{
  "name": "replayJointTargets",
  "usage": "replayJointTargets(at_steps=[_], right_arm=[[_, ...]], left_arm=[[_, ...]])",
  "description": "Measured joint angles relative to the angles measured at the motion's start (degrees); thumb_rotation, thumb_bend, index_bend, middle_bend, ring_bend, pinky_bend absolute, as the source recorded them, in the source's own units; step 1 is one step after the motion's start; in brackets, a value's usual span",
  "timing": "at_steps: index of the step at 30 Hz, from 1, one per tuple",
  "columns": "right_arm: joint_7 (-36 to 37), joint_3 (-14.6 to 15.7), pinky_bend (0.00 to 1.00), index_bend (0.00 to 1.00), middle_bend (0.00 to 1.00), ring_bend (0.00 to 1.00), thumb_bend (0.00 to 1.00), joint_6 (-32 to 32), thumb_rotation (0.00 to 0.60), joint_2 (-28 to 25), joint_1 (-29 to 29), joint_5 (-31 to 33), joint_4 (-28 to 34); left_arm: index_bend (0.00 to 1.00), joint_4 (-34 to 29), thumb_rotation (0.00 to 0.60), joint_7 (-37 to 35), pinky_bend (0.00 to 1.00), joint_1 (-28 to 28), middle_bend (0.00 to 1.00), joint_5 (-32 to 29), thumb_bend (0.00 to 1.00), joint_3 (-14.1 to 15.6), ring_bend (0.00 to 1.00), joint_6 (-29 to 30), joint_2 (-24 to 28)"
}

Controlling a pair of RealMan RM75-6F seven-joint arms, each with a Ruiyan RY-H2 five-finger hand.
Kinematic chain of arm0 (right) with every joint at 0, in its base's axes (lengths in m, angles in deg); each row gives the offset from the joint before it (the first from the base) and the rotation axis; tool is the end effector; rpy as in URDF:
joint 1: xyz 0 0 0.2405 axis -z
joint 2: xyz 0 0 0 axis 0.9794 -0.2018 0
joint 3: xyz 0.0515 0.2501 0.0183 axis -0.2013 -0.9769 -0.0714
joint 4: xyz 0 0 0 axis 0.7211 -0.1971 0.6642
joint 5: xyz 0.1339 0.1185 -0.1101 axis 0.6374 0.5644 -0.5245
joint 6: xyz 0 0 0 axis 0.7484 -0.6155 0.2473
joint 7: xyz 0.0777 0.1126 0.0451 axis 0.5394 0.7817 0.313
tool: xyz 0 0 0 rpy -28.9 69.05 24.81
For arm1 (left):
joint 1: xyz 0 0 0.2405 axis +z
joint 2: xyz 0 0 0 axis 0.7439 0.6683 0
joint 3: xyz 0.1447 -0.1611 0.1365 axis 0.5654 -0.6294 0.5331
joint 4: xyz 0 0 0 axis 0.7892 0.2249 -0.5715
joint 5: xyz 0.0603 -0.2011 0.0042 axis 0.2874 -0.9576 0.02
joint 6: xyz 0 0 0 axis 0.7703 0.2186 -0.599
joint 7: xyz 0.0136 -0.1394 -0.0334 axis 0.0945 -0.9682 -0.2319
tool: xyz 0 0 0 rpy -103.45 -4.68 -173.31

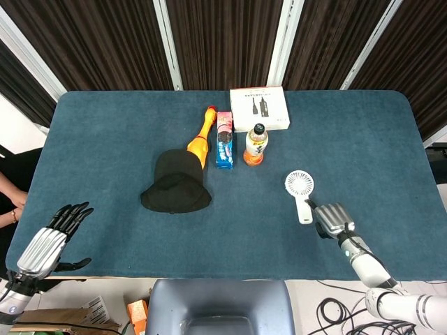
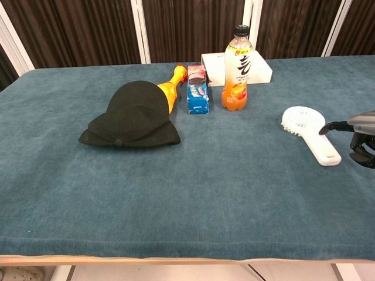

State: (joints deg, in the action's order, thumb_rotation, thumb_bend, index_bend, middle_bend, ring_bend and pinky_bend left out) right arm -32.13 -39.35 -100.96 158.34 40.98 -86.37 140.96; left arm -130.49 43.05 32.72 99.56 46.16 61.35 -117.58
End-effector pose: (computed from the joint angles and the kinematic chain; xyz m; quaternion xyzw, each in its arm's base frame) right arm -0.2707 -0.2990 0.0427 0.7661 -0.4122 0.1461 0.4709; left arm -0.2783 0.2060 0.1462 -0.6936 -0.3951 -0.4243 0.4276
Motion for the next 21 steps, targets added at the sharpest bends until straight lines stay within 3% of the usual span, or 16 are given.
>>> replayJointTargets(at_steps=[8,10,13,15,17,21], right_arm=[[1.7,-0.2,1.0,0.11,0.75,0.75,0.56,-1.3,0.6,-1.5,1.3,-1.9,1.1],[1.9,-0.2,0.98,0.09,0.73,0.7,0.56,-2.0,0.6,-1.7,1.6,-2.4,1.3],[2.2,-0.2,0.78,0.01,0.51,0.43,0.55,-5.1,0.6,-2.0,2.9,-4.3,2.1],[2.6,0.1,0.55,0.0,0.27,0.19,0.51,-9.4,0.6,-2.4,4.6,-7.1,3.0],[3.3,0.7,0.39,0.0,0.14,0.06,0.46,-15.4,0.6,-2.9,7.2,-10.9,3.8],[5.7,2.8,0.18,0.0,0.0,0.0,0.4,-29.1,0.6,-4.0,14.1,-19.2,4.8]], left_arm=[[0.0,-0.1,0.6,0.5,0.05,0.1,0.0,0.1,0.0,0.1,0.0,0.0,-0.2],[0.0,-0.1,0.6,0.5,0.05,0.0,0.0,0.1,0.0,0.1,0.0,-0.1,-0.2],[0.0,0.0,0.6,0.3,0.05,-0.1,0.0,-0.1,0.0,0.0,0.0,-0.2,-0.2],[0.0,0.1,0.6,0.1,0.05,-0.1,0.0,-0.1,0.0,-0.1,0.0,-0.2,-0.2],[0.0,0.1,0.6,0.0,0.05,-0.1,0.0,-0.1,0.0,0.0,0.0,-0.3,-0.2],[0.0,0.1,0.6,0.4,0.05,-0.3,0.0,0.0,0.0,0.1,0.0,-0.8,-0.4]])
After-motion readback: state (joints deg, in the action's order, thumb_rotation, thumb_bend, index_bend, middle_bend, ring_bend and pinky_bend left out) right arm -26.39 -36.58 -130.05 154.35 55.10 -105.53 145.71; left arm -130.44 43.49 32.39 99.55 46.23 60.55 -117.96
